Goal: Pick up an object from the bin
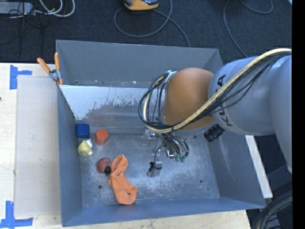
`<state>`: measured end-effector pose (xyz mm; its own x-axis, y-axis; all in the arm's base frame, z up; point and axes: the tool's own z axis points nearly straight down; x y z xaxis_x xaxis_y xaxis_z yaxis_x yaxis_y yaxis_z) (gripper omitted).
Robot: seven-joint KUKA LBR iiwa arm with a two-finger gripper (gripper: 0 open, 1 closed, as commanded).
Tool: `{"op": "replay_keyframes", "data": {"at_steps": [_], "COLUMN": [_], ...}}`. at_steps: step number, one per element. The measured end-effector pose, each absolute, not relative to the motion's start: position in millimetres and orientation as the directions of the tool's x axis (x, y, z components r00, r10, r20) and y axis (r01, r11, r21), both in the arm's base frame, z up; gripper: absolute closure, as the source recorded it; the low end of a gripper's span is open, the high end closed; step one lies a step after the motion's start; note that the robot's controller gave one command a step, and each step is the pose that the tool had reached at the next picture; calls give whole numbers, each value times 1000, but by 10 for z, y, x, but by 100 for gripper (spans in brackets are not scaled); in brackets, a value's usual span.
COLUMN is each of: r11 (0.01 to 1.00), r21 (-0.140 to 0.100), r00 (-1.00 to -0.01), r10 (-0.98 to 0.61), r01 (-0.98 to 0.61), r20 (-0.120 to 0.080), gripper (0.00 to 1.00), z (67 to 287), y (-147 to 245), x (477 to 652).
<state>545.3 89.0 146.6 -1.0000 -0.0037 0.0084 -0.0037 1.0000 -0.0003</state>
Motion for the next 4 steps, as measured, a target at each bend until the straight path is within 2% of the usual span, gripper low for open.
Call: {"op": "replay_keyframes", "data": {"at_steps": [1,2,3,4], "r11": [1000,997,999,991], "r21": [0,-2,1,0], "r00": [-1000,-997,-999,-991], "r10": [-2,75,47,-132], "r01": [-2,75,47,-132], "r20": [2,2,6,5], "gripper": [0,0,0,0], "z": [1510,1377,1225,1119], "y": [886,1169,1459,1542], "x": [5466,5494,5425,5269]}}
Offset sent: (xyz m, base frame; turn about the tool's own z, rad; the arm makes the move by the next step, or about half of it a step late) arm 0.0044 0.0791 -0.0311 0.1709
